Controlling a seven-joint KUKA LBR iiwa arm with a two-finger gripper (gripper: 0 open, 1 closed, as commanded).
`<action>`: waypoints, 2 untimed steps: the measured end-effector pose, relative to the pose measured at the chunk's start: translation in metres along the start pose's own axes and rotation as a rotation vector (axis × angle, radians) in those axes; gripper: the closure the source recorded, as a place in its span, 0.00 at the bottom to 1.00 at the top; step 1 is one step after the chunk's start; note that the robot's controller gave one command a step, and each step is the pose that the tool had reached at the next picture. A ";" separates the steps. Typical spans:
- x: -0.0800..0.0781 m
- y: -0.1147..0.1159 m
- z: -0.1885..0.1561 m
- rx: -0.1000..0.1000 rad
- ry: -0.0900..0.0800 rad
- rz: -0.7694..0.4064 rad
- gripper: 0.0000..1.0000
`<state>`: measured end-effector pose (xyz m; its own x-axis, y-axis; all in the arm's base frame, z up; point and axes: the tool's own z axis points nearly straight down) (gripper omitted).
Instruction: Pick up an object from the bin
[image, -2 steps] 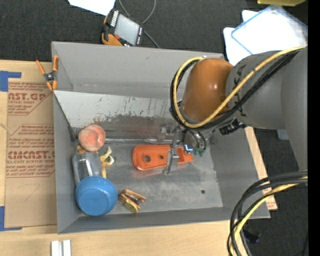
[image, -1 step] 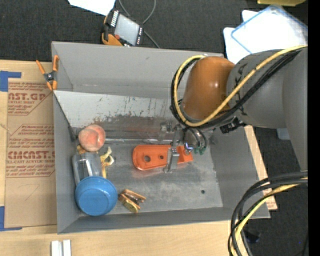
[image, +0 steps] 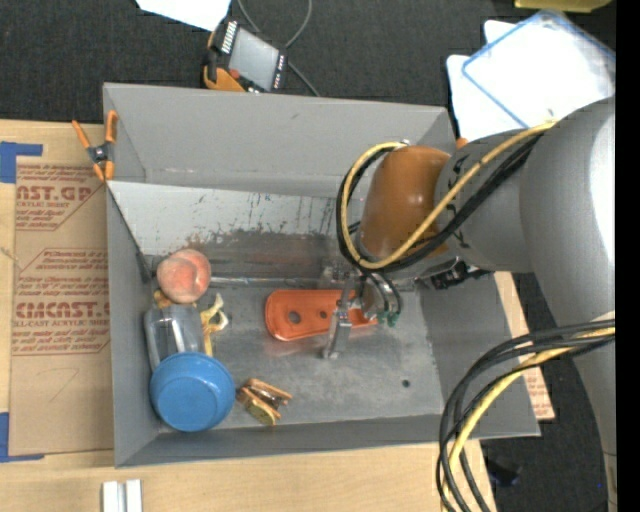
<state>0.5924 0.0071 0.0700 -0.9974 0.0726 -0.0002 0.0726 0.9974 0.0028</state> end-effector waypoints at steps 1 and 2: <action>0.007 0.003 0.000 -0.003 -0.012 0.022 0.00; 0.001 0.001 0.000 -0.001 -0.005 0.004 0.00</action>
Offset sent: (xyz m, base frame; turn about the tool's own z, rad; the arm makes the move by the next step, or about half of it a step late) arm -0.0013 0.0008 0.0001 0.0042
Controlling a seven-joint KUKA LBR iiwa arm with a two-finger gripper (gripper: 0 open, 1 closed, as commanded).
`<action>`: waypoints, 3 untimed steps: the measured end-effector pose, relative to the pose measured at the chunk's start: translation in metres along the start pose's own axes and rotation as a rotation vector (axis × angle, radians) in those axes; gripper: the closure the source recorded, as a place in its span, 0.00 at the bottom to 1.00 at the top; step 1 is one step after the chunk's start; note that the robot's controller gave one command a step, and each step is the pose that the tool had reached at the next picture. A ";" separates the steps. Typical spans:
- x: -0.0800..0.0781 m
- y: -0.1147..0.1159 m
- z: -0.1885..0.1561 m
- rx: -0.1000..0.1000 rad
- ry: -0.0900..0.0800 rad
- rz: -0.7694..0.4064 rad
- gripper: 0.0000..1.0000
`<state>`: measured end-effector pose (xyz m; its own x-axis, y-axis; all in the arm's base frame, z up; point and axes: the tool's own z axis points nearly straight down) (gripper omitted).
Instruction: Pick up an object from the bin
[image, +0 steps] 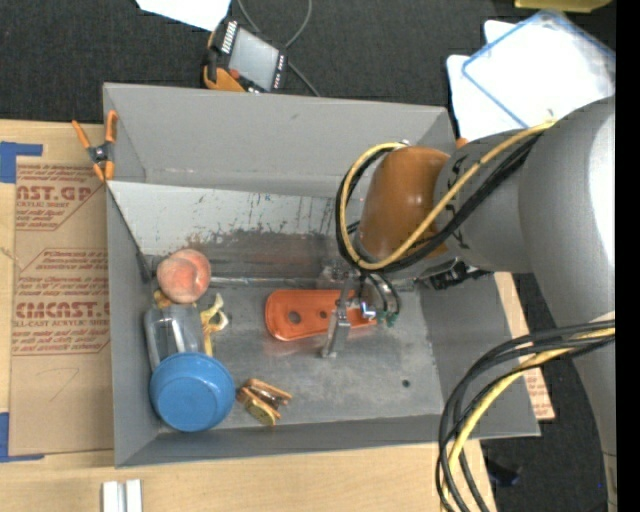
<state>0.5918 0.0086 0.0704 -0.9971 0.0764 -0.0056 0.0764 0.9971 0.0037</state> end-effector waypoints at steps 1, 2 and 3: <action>0.004 0.002 0.000 -0.004 -0.009 0.016 0.00; 0.001 0.001 0.000 -0.001 -0.003 0.001 1.00; 0.001 0.001 0.000 -0.001 -0.003 0.001 1.00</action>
Offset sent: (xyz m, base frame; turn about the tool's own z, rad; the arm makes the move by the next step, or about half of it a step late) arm -0.0006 0.0003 0.0000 0.0015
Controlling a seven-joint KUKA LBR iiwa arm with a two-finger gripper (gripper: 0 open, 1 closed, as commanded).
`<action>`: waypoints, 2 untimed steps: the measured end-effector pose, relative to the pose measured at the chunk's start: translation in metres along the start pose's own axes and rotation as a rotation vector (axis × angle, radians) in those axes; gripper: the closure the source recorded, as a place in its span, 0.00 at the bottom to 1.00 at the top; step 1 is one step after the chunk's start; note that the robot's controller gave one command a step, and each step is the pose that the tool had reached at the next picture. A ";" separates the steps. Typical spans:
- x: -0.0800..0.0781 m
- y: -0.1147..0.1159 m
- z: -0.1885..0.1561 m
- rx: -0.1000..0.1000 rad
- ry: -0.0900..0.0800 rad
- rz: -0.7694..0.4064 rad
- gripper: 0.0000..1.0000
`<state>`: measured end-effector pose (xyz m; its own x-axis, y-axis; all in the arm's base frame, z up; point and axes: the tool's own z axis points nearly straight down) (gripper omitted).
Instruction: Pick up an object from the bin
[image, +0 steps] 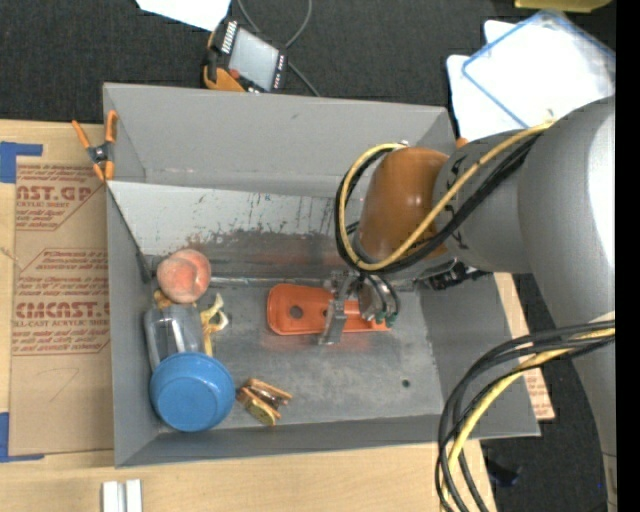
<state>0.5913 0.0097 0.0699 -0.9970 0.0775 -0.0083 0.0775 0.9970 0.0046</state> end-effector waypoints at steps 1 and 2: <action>0.001 0.000 -0.007 0.000 0.001 0.000 1.00; 0.003 0.001 -0.038 0.000 0.010 -0.001 1.00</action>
Offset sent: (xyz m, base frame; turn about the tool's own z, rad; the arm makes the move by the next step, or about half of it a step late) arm -0.0006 0.0001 0.0790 -0.0001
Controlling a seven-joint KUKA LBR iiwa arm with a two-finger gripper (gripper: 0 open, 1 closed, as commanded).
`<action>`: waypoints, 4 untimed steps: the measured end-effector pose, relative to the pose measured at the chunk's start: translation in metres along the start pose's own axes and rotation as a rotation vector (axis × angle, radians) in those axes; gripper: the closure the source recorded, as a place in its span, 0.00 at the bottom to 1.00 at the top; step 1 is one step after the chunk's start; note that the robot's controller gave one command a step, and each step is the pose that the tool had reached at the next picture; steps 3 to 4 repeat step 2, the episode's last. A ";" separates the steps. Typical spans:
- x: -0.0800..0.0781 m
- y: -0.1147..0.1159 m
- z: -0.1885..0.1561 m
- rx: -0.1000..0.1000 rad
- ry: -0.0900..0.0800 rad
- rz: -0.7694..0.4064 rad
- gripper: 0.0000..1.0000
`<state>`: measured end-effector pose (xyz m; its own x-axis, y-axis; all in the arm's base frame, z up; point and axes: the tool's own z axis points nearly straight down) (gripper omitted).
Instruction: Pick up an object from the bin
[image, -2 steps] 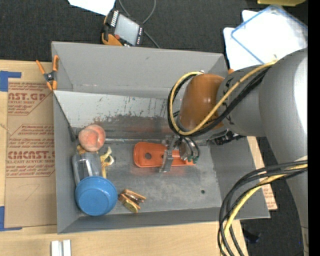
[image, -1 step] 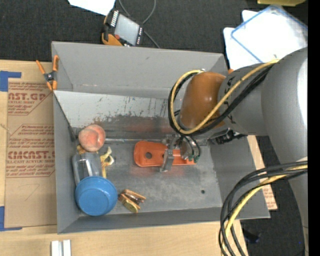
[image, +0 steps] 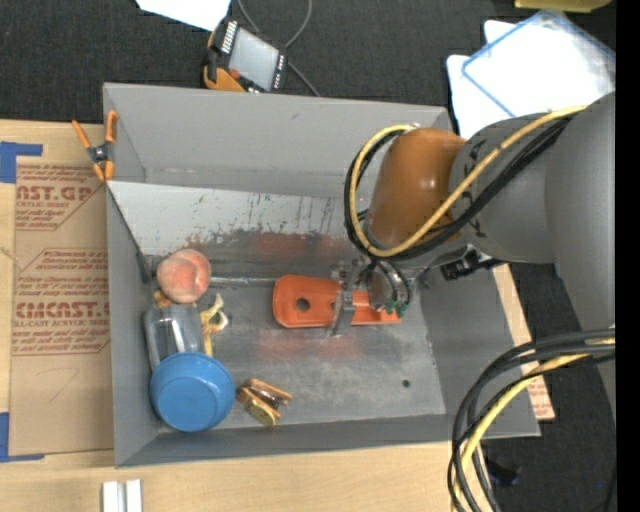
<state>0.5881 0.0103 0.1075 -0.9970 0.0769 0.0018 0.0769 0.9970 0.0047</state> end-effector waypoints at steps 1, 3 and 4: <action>-0.002 0.001 -0.045 -0.001 -0.008 0.000 1.00; -0.004 0.001 -0.075 -0.003 -0.015 0.000 1.00; -0.004 0.001 -0.075 -0.003 -0.015 0.000 1.00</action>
Offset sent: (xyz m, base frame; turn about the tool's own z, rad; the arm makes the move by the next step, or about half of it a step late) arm 0.0021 0.0001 0.0551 0.0000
